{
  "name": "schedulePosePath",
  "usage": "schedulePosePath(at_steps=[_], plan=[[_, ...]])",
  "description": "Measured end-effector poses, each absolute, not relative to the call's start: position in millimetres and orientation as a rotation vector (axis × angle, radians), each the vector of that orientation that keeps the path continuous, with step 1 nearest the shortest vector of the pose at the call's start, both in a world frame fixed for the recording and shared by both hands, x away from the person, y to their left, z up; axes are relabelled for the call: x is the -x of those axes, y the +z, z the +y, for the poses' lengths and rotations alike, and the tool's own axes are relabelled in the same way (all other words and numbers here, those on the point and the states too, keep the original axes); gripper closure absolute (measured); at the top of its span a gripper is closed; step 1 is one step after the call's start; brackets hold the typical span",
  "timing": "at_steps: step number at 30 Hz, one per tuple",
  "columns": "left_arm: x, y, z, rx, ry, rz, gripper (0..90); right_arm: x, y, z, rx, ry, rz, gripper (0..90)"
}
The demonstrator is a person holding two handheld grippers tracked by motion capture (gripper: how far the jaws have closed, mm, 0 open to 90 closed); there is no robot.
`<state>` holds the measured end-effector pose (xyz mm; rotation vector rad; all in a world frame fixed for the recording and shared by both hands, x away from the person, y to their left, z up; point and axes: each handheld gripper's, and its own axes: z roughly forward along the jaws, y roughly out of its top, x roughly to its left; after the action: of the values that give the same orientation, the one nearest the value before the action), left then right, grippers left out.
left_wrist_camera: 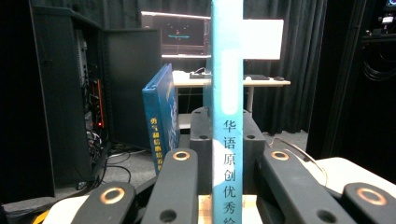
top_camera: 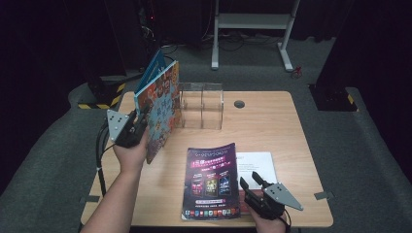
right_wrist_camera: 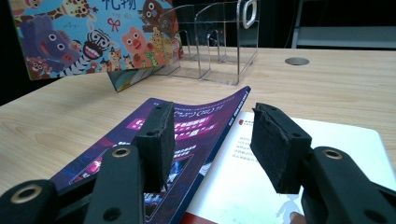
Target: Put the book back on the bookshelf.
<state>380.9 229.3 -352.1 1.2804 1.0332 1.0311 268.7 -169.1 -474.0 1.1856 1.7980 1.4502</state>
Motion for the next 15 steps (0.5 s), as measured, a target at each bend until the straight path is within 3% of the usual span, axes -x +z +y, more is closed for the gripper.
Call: schedulePosePath(at_steps=[15], plan=[[-400.9, -352.1, 220.7, -1.258, 1.048, 1.048, 81.2, -268.9, -474.1, -171.2, -1.185, 1.457, 1.796, 49.9]])
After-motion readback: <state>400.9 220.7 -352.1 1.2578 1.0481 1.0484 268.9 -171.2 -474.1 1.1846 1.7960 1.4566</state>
